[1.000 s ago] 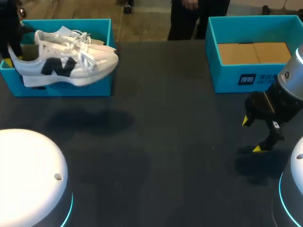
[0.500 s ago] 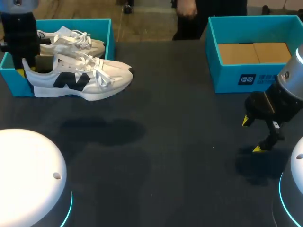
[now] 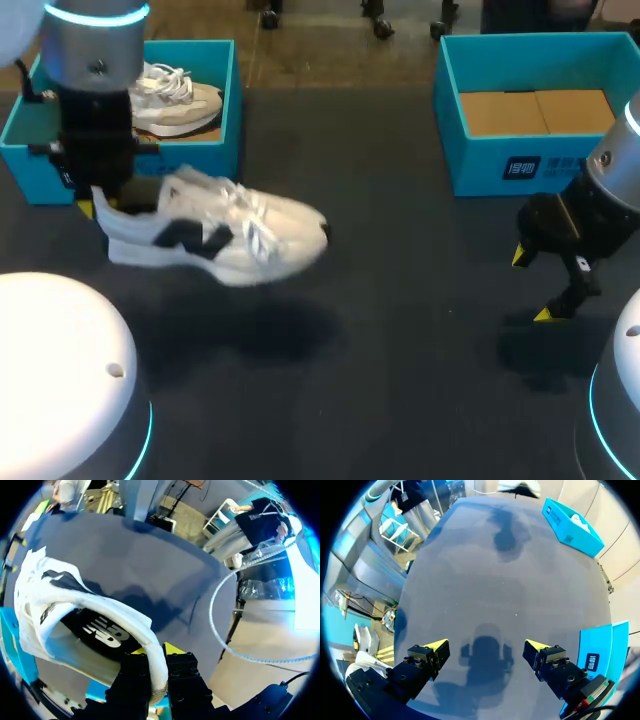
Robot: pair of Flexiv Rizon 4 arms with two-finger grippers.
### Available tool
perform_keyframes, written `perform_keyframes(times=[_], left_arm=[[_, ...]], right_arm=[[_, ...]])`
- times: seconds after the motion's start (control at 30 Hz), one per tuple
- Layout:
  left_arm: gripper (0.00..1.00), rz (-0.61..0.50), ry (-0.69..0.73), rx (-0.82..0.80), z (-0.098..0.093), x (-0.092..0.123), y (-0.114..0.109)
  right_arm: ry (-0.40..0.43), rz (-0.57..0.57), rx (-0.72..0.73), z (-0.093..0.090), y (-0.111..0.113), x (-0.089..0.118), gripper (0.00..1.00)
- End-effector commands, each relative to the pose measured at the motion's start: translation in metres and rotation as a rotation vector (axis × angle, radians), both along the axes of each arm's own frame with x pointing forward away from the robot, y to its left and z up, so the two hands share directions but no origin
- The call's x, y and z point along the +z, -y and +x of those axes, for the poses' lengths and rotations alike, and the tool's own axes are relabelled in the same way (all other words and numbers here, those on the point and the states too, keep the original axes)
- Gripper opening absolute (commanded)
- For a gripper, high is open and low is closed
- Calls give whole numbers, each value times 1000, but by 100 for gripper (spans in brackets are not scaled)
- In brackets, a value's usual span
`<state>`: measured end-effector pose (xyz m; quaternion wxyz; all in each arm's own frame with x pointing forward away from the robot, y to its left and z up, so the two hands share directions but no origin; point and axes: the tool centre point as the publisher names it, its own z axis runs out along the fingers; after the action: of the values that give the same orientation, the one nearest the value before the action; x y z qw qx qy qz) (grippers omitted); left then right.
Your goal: Take the shoe out of the shoebox, open the shoe tongue, remove and reinsert the insole, then place the shoe into the shoebox
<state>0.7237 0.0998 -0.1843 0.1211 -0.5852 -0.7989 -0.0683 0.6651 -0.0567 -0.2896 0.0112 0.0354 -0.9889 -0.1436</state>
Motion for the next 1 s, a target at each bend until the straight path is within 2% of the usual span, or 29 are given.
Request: perform_keyframes(times=[0.03,0.47,0.7,0.83,1.0], left_arm=[[0,4,17,-27,-19,-8,10],[0,4,17,-27,-19,-8,10],[0,24,-41,-39,-23,-29,25],[0,-9,-43,-72,-23,-39,34],[0,9,-19,-97,-25,-56,52]], right_arm=[[1,-2,0,0,0,-1,100],[1,-2,0,0,0,-1,100],[1,-2,0,0,0,-1,100],[1,-2,0,0,0,-1,100],[1,-2,0,0,0,-1,100]])
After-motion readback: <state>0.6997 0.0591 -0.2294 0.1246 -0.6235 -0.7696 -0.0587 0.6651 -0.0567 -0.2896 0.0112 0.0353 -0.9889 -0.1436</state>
